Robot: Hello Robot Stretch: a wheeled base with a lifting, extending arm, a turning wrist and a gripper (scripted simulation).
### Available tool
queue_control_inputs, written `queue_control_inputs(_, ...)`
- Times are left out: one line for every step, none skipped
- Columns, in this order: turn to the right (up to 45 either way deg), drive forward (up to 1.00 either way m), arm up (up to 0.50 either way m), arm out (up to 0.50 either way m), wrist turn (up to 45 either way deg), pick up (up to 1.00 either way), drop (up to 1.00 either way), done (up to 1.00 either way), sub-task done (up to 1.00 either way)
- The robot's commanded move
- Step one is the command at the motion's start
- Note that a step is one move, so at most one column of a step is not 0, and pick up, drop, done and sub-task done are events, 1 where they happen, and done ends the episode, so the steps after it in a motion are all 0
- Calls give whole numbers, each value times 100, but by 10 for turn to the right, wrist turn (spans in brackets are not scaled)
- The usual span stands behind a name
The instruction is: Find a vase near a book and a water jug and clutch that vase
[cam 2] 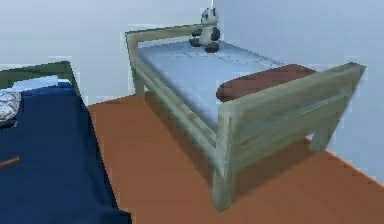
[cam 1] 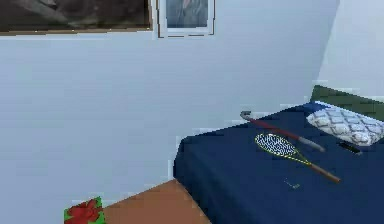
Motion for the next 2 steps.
queue_control_inputs(-450,0,0,0,0,0,0,0,0)
queue_control_inputs(-450,0,0,0,0,0,0,0,0)
